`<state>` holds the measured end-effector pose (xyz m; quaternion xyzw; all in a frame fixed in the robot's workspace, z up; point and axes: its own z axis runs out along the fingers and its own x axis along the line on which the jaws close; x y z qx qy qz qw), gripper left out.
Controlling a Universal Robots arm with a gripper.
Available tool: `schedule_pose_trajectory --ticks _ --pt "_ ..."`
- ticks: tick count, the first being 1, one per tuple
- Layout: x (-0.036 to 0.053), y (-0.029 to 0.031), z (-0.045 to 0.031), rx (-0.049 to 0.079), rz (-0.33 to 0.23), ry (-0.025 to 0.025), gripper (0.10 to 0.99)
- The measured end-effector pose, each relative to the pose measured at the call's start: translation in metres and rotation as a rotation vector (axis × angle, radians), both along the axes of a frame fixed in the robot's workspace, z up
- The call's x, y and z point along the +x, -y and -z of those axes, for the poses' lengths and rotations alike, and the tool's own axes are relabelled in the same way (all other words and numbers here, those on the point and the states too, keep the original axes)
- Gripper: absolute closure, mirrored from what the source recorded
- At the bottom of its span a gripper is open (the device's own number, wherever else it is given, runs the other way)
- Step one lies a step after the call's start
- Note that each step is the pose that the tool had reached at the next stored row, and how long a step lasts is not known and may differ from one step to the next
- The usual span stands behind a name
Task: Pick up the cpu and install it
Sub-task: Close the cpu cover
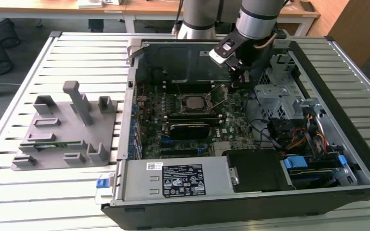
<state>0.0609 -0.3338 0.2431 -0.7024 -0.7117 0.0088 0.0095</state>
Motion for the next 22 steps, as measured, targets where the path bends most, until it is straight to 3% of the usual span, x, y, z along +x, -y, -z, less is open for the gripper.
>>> schedule_pose_trajectory --ticks 22 --pt "-0.0016 0.0 -0.0115 0.0 0.0 0.0 0.98"
